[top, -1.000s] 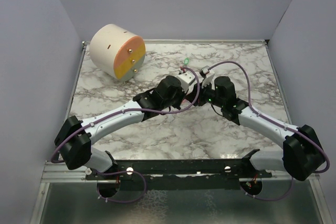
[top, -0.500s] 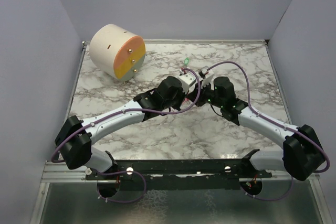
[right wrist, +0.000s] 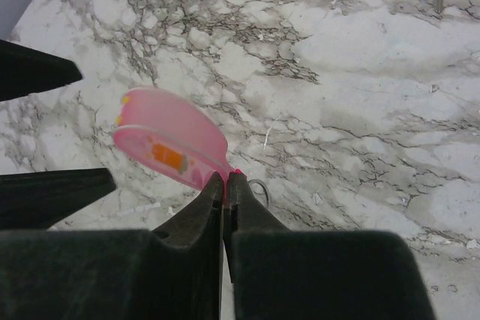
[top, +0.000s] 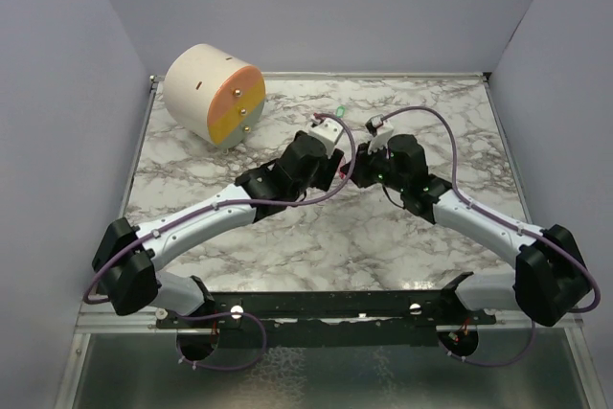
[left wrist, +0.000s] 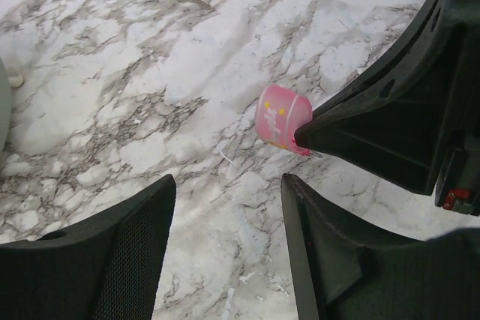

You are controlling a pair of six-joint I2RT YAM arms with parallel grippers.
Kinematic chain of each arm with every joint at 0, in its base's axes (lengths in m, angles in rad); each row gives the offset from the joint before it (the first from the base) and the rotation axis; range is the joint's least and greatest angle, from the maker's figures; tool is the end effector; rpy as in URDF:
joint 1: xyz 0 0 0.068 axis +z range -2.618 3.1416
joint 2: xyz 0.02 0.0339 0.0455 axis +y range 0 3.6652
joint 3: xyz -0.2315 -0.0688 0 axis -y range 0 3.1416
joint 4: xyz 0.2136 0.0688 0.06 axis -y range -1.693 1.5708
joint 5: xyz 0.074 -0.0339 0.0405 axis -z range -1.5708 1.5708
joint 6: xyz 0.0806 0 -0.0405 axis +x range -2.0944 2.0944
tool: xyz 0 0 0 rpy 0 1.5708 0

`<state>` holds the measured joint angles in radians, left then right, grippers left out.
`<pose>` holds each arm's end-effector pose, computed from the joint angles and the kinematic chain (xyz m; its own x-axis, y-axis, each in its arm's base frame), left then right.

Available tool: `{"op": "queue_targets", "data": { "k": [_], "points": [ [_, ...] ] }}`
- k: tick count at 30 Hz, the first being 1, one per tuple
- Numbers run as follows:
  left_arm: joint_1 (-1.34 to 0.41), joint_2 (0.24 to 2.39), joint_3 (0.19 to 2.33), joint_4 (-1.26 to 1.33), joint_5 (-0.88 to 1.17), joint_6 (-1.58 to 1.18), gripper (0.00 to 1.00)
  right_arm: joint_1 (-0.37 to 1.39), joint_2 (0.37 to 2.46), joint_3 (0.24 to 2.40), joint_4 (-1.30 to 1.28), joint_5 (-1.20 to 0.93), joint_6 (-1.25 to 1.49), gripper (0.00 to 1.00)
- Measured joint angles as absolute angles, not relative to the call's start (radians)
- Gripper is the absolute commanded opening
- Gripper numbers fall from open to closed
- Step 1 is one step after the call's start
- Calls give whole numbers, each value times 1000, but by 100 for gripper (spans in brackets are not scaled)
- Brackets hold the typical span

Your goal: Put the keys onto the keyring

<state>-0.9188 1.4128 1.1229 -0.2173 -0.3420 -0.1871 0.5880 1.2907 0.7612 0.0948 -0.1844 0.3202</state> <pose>0.2256 -0.2511 0.2657 -0.3958 0.2297 -0.8892 0.5062 0.8624 -0.0025 0.2494 0.1841 0.2153 -0.5478 0.0067 -0.8366 -0.5386 0.7623 0.3588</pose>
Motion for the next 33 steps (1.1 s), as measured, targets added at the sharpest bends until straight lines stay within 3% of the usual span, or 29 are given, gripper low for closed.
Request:
{"op": "queue_targets", "data": {
  "k": [11,18,33],
  "points": [
    [-926,1172,863,-17,-430,-249,54,588,1322,857,14,-112,479,1],
    [-963,1203,747,138,-431,-268,48,588,1322,886,0,-104,575,1],
    [-1016,1318,741,397,-431,-227,41,588,1322,886,-10,-113,677,1]
  ]
}}
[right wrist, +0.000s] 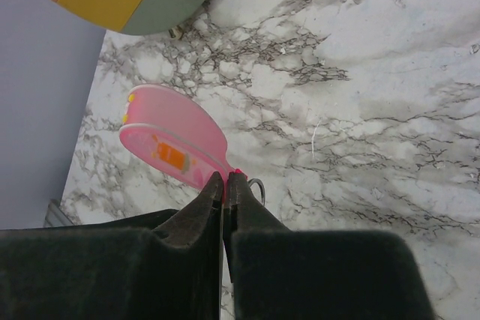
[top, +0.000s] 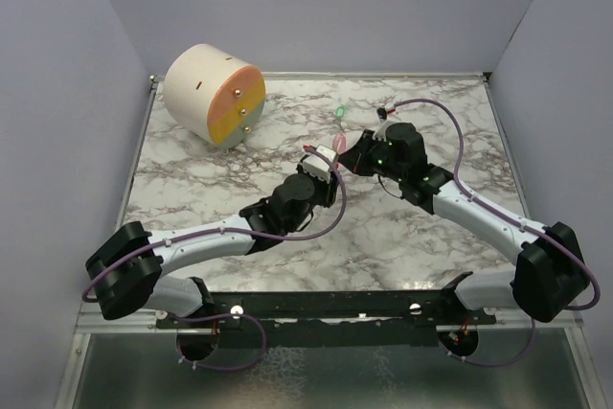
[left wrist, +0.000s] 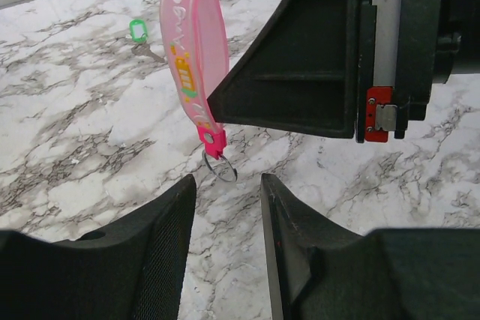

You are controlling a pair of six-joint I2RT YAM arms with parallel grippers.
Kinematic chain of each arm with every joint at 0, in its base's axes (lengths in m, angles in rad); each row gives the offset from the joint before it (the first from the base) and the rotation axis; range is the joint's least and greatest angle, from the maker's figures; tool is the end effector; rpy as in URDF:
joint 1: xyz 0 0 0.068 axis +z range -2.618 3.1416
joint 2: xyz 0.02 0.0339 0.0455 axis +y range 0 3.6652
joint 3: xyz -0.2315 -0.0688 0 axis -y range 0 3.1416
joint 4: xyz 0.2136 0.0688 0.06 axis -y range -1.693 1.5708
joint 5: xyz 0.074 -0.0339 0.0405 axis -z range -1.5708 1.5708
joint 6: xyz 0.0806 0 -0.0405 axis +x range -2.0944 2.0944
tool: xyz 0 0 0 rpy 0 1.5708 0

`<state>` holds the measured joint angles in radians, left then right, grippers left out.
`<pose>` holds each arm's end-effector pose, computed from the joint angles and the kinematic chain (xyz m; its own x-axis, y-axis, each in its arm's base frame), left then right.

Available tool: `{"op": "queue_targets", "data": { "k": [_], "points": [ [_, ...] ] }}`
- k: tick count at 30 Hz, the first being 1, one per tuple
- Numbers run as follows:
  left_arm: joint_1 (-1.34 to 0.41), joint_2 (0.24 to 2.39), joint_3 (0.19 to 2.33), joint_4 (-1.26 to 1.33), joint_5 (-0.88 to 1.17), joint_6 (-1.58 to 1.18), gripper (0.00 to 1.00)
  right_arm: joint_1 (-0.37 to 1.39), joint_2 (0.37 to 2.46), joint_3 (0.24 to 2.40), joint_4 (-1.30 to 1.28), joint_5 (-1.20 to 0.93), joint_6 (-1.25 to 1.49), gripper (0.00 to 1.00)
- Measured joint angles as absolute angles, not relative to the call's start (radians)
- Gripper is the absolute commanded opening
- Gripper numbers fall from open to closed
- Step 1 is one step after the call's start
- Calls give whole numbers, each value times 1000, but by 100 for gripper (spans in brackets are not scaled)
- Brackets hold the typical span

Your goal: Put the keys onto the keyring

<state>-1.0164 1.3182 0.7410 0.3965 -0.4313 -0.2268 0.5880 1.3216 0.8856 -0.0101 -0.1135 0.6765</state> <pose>0.1964 -0.2532 0.2449 -0.2172 -0.0373 -0.9754 0.5204 0.8410 -0.1480 0.2619 0.1856 0.2356 -0.6782 0.2955 -0.6729 -0.2713 0.7503 0.6029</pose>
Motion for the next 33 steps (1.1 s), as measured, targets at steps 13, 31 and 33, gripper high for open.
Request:
{"op": "queue_targets", "data": {
  "k": [13,31,33],
  "points": [
    [-1025,1422,748,470,-465,-164,36,588,1316,886,-46,-126,695,1],
    [-1029,1460,761,549,-503,-127,32,588,1305,886,-52,-149,704,1],
    [-1029,1466,761,551,-504,-124,29,588,1301,886,-53,-150,705,1]
  ]
}}
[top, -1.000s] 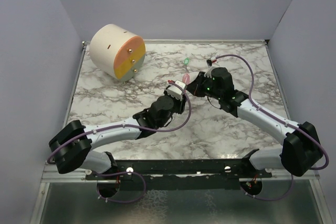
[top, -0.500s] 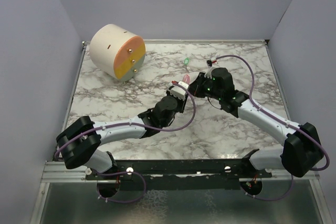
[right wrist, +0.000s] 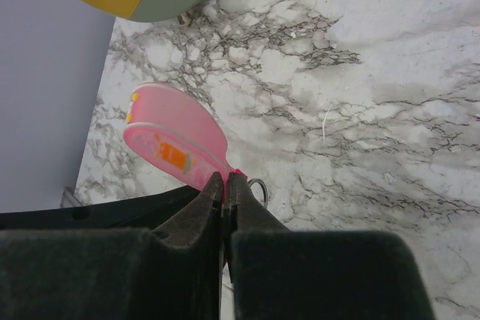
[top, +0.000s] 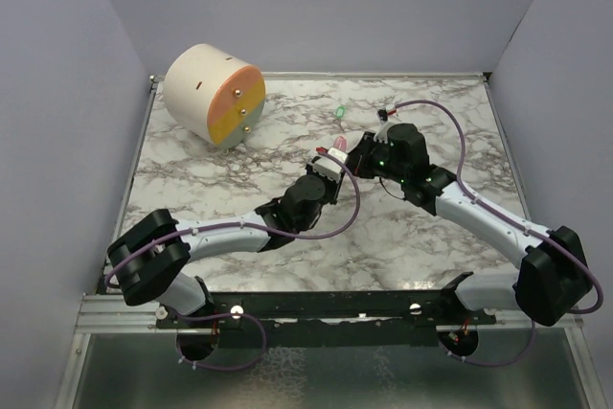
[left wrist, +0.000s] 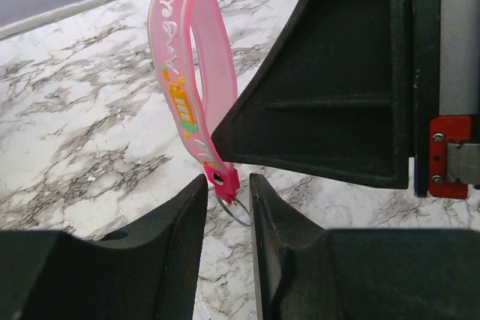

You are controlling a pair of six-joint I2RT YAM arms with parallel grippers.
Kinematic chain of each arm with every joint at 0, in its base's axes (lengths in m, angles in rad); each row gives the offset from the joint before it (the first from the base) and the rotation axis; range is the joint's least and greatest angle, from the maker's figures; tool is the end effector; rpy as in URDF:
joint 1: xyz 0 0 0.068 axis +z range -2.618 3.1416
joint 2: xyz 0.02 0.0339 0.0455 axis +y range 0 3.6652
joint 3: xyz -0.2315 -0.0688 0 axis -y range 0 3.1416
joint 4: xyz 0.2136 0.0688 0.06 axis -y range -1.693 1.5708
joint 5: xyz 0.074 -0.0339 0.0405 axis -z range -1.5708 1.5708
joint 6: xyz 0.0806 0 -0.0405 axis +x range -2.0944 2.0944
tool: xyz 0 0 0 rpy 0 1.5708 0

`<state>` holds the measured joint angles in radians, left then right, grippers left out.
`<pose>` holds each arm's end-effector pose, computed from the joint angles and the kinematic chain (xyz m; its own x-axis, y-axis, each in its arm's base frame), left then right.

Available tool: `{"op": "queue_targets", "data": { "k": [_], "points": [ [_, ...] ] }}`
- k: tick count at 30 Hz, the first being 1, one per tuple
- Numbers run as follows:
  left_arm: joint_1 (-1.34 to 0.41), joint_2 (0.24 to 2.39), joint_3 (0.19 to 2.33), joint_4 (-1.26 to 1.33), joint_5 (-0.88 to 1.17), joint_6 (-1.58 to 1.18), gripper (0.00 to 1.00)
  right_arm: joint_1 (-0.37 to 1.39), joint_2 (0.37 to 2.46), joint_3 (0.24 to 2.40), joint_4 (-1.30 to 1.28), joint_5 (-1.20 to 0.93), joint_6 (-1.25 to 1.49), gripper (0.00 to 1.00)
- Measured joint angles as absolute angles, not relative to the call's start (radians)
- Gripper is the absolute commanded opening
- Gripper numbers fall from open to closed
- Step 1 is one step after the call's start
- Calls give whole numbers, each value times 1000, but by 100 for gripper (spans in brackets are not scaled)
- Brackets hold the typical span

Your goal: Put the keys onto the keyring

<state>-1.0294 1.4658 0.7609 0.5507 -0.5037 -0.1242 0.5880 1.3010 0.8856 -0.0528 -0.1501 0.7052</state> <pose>0.2086 -0.2715 0.2288 -0.1411 0.0241 -0.9897 0.4911 0.8697 -0.0488 0.2555 0.1848 0.2360 -0.7134 0.2947 -0.6358 -0.2588 0.7324 0.6298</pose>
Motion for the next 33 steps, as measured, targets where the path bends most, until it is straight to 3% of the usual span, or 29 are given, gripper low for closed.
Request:
{"op": "queue_targets", "data": {
  "k": [11,22,28,33],
  "points": [
    [-1030,1492,776,555,-510,-114,25,588,1295,886,-53,-160,706,1],
    [-1030,1506,780,564,-516,-99,1,588,1294,886,-53,-166,706,1],
    [-1030,1506,780,564,-517,-97,0,588,1294,886,-52,-166,705,1],
    [-1030,1505,780,563,-518,-100,0,588,1293,886,-53,-166,700,16]
  ]
}}
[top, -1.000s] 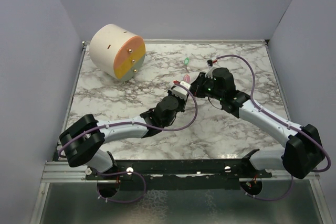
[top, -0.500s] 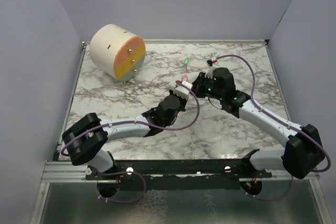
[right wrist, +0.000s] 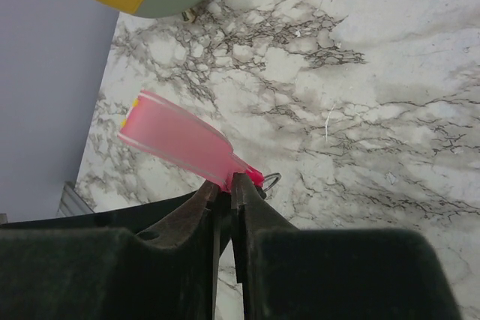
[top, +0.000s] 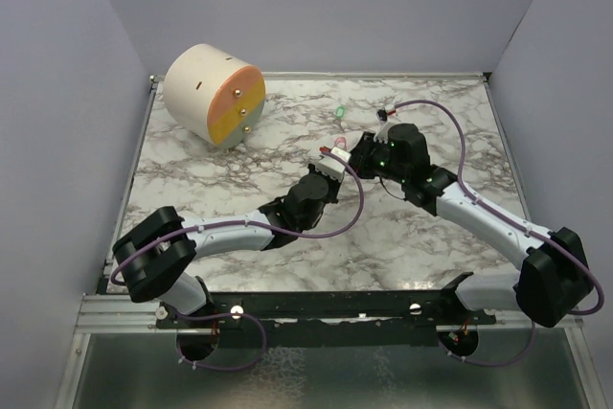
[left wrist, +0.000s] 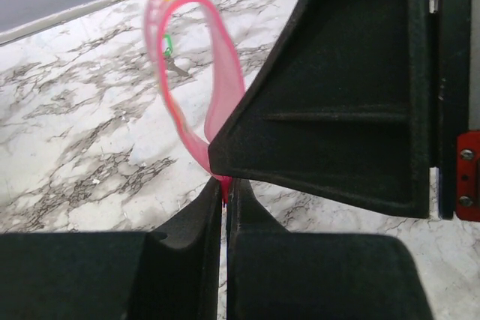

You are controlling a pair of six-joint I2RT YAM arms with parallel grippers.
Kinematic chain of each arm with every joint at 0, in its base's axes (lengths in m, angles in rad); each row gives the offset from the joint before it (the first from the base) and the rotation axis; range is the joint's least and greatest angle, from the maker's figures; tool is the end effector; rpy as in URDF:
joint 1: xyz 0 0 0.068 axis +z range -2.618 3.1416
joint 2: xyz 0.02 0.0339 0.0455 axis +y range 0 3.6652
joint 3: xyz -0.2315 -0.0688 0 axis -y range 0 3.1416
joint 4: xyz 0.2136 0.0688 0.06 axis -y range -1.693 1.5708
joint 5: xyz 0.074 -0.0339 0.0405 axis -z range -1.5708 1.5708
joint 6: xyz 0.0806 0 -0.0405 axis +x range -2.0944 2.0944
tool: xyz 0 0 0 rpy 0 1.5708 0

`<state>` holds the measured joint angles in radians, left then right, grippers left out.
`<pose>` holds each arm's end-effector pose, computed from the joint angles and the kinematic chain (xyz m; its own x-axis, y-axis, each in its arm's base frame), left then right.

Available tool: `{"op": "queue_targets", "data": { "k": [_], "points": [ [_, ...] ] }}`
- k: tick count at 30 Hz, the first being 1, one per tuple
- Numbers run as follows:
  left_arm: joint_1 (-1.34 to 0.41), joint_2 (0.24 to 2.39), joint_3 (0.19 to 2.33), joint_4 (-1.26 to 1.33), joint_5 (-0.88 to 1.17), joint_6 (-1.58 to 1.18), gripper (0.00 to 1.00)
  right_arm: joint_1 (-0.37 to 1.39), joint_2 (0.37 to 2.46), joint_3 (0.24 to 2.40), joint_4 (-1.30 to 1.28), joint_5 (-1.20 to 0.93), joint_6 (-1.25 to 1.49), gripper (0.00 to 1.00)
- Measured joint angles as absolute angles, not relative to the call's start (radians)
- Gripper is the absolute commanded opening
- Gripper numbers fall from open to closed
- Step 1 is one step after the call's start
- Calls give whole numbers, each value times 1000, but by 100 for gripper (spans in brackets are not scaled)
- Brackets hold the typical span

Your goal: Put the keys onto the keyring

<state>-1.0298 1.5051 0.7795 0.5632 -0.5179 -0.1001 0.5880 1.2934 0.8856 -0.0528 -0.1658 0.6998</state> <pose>0.2127 -0.2765 0.2244 -0.1321 0.0513 -0.9899 0.4824 0.8757 -0.0190 0.2539 0.1852 0.2383 -0.7145 0.2871 -0.6380 -0.2744 0.7238 0.6331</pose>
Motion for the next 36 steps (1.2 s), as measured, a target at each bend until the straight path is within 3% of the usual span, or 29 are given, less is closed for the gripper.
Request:
{"op": "queue_targets", "data": {
  "k": [4,9,14,17,30,36],
  "points": [
    [-1030,1489,779,559,-535,-110,0,588,1280,886,-59,-166,692,30],
    [-1030,1435,776,560,-561,-122,0,590,1239,886,-61,-165,677,40],
    [-1020,1379,775,545,-577,-146,0,590,1176,882,-82,-144,666,67],
    [-1000,1334,764,527,-578,-178,0,590,1122,872,-105,-108,649,71],
    [-838,1186,720,409,-482,-360,0,590,1091,839,-104,-10,523,69],
    [-807,1150,720,360,-441,-426,0,590,1238,809,-30,84,468,59]
  ]
}}
